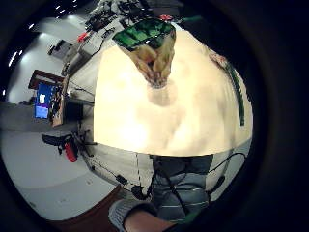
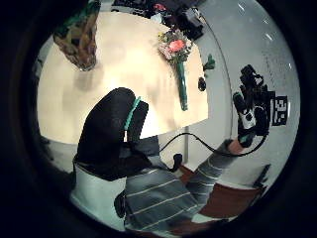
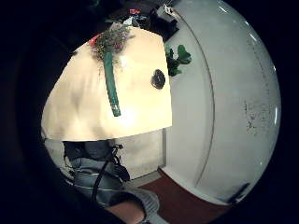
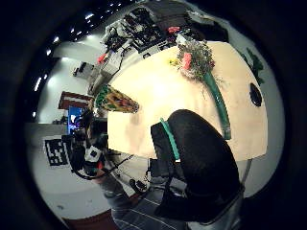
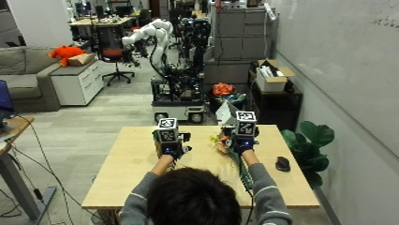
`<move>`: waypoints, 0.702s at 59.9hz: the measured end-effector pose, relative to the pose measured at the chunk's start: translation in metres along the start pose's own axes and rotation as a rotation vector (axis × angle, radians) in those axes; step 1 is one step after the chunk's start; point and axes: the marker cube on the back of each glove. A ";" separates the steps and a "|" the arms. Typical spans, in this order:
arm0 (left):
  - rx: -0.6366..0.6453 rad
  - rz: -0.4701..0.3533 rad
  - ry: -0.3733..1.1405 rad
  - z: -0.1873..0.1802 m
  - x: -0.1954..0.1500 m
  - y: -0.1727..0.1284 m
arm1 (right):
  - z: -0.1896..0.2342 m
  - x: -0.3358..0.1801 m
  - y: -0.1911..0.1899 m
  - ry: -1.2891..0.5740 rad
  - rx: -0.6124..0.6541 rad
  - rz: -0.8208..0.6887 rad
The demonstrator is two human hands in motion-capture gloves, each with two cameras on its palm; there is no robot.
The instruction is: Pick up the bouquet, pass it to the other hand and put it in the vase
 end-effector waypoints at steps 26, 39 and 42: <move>-0.024 -0.005 0.005 0.007 0.000 0.000 | -0.009 0.002 0.008 0.023 -0.004 0.024; -0.016 0.011 0.012 0.004 0.000 0.008 | 0.011 0.032 -0.012 0.068 0.025 0.131; -0.017 0.009 0.019 0.004 0.001 0.009 | 0.019 0.042 -0.010 0.057 0.019 0.168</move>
